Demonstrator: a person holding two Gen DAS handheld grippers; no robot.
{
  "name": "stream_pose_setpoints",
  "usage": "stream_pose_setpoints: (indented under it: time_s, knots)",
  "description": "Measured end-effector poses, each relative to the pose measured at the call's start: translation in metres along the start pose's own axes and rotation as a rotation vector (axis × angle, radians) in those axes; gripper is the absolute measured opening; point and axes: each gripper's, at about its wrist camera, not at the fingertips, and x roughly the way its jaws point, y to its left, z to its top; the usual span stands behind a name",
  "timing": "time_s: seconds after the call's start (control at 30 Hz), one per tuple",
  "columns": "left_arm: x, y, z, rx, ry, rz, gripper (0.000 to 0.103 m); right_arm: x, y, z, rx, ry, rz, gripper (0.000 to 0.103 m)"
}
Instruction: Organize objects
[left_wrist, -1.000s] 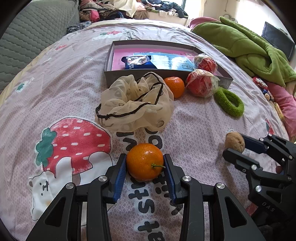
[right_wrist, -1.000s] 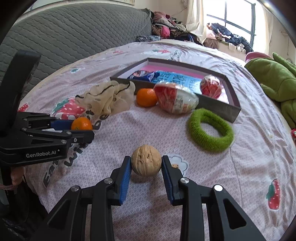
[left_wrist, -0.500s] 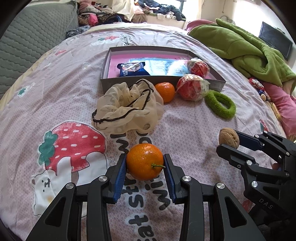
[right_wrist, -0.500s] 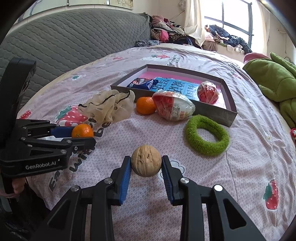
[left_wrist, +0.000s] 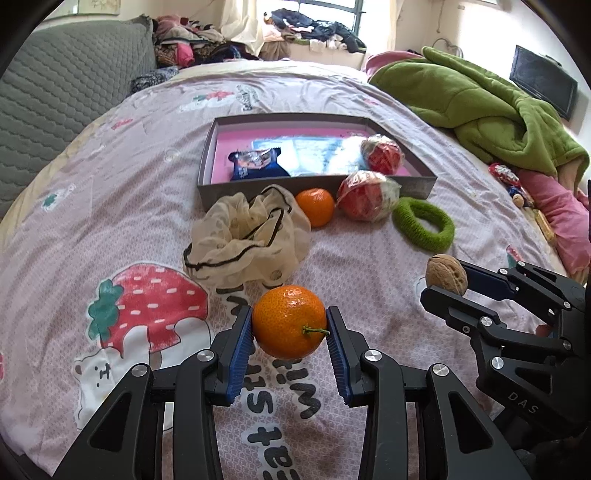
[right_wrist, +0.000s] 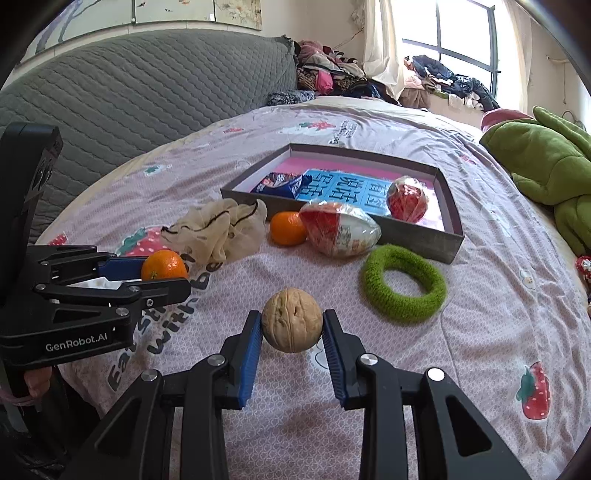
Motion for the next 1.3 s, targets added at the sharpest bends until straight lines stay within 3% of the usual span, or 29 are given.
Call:
stream_pose_setpoints:
  time_s: [0.7,1.3]
  knots:
    - [-0.022,-0.013,0.037,0.032,-0.114,0.000,0.040,-0.023,-0.005,0.033,0.012,-0.102,-0.003,0.033]
    - [-0.023,-0.016,0.061,0.053,-0.160,0.007,0.040,-0.031,-0.017,0.052,0.035,-0.148,-0.029,0.033]
